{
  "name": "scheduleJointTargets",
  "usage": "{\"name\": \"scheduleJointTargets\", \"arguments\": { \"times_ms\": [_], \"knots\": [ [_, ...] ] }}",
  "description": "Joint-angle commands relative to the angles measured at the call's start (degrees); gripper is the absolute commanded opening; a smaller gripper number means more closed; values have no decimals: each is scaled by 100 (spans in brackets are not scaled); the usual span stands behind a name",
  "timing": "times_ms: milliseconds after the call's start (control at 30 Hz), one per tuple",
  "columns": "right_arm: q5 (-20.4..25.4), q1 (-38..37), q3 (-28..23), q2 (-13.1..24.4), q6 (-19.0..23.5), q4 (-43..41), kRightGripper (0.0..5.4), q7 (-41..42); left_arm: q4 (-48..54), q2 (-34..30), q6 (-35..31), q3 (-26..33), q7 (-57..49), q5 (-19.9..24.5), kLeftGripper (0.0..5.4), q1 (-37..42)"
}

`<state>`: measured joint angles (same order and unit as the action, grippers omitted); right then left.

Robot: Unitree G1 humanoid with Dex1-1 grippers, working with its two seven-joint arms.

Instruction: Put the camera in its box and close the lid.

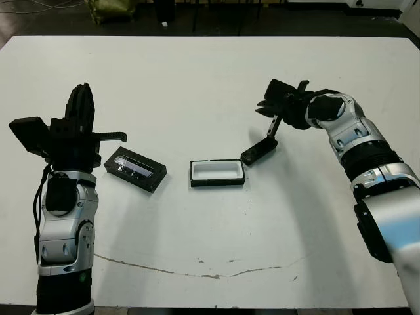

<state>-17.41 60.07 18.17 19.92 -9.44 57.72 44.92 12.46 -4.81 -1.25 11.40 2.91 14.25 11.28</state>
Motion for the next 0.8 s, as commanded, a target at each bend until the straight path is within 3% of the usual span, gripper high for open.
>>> {"name": "scheduleJointTargets", "arguments": {
  "times_ms": [33,200,567,800],
  "knots": [
    [-7,-173,37,89,166,-108,0,221,-52,-5,-91,-1,-25,-28,2,-115],
    [-56,-240,114,146,315,-197,0,444,-55,10,-87,2,-34,-34,2,-120],
    [-129,-579,241,306,47,-367,0,513,-17,19,-130,8,-65,-40,2,-118],
    [-154,-779,256,404,367,-630,0,568,-14,29,-145,29,-78,-3,2,-115]
  ]
}}
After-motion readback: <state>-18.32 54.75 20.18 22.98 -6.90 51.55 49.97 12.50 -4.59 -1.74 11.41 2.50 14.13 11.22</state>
